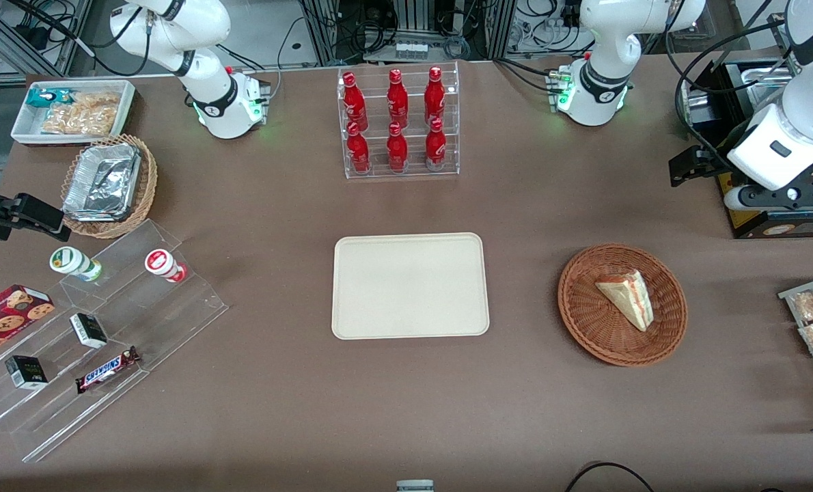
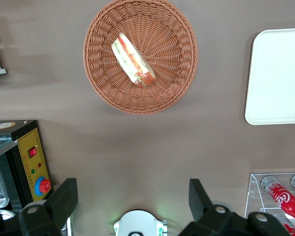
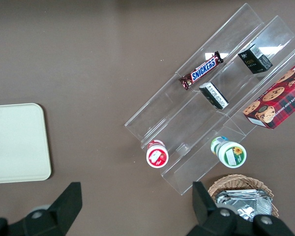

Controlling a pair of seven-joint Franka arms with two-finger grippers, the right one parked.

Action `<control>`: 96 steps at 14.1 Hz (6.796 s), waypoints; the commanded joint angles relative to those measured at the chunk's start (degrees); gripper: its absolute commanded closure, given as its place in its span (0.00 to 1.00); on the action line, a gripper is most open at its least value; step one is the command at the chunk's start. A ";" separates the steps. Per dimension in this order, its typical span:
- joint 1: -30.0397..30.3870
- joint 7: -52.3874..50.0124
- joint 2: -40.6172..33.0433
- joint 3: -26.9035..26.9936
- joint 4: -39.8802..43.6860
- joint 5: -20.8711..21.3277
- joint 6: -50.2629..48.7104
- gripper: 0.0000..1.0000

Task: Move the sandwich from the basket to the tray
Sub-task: 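Move the left gripper over the wrapped sandwich in the wicker basket, then lower the left gripper and close it on the sandwich, then lift the sandwich and carry it over the cream tray, then lower the sandwich onto the tray and open the left gripper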

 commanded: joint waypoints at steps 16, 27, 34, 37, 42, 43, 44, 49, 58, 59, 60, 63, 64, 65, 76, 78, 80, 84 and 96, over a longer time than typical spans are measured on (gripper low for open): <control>1.66 -3.53 7.77 1.90 -26.03 0.21 33.31 0.00; 2.27 -33.59 16.20 2.07 -27.81 -0.67 49.51 0.00; 2.72 -35.53 21.48 1.99 -27.98 -5.06 56.46 0.00; 2.45 -39.66 22.10 1.90 -27.81 -5.15 56.72 0.52; 2.45 -37.75 21.32 1.90 -26.75 -4.89 54.63 0.94; 2.37 -35.30 20.62 1.90 -25.71 -4.80 51.31 0.94; 2.28 -31.97 20.09 1.81 -23.87 -4.80 46.84 0.95; -0.35 -15.39 19.29 -2.57 -16.56 -4.36 35.72 0.94; -19.24 -32.61 33.07 -4.96 3.19 2.93 29.58 0.91; -21.00 -34.55 35.00 -5.04 6.09 2.85 28.52 0.91; -22.49 -36.75 36.24 -5.05 8.03 2.76 28.34 0.91; -27.06 -43.08 41.15 -5.05 14.00 2.67 28.95 0.91; -28.30 -44.66 43.44 -5.05 16.81 2.67 28.95 0.91; -29.53 -45.11 45.11 -5.05 18.41 2.67 29.04 0.91; -35.95 -50.03 51.28 -5.22 22.82 1.88 33.08 0.89; -35.96 -50.92 51.28 -5.13 22.64 1.88 33.17 0.85; -35.78 -50.83 51.54 -5.13 22.56 1.88 33.26 0.67; -35.69 -50.13 51.64 -5.13 22.56 2.06 33.26 0.00; -27.62 -50.04 34.77 -4.08 19.24 6.01 13.13 0.00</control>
